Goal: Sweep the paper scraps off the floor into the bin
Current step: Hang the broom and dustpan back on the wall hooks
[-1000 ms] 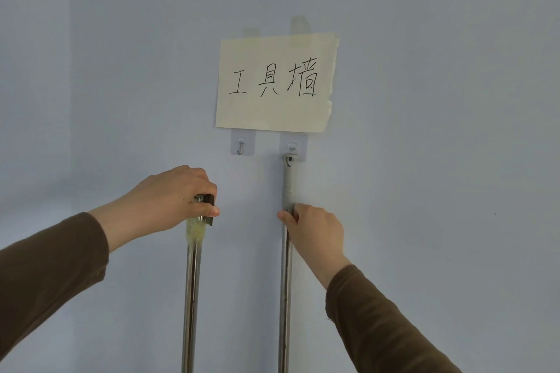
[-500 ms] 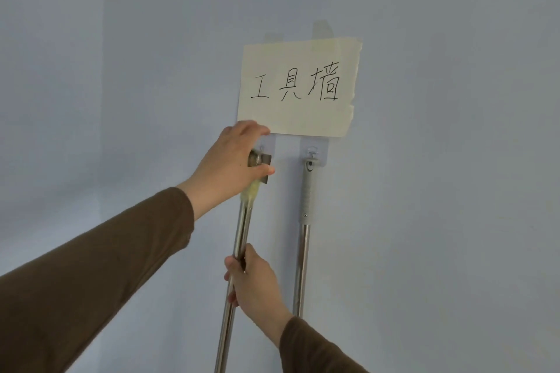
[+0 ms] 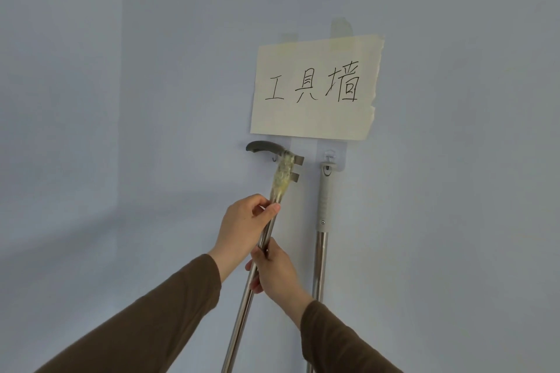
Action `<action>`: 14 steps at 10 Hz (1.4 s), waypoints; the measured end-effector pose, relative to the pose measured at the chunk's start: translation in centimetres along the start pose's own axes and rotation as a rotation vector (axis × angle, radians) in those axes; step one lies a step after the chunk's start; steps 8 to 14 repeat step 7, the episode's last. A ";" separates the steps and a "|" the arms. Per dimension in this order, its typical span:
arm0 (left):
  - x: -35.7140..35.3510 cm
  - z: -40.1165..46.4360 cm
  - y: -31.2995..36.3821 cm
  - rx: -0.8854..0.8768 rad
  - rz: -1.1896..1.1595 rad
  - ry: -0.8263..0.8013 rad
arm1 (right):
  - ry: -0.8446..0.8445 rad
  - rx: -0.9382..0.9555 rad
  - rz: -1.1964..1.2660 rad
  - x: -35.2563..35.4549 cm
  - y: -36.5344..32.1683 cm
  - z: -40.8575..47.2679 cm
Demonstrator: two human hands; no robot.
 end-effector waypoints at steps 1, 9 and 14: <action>-0.4 -0.3 -1.3 0.031 0.008 -0.007 | -0.036 -0.033 0.002 -0.6 0.6 0.3; -0.6 -1.3 -3.3 0.096 0.071 -0.087 | -0.061 -0.050 -0.041 -0.7 1.3 -1.1; -0.6 -1.3 -3.3 0.096 0.071 -0.087 | -0.061 -0.050 -0.041 -0.7 1.3 -1.1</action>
Point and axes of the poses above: each hand's wrist, its own z-axis towards the middle knuckle, its own x-axis out of the back of the hand, y = z × x, the point moved 3 cm from there along z, towards the middle knuckle, and after that the axes turned 4 degrees about -z, right-handed, at the moved point
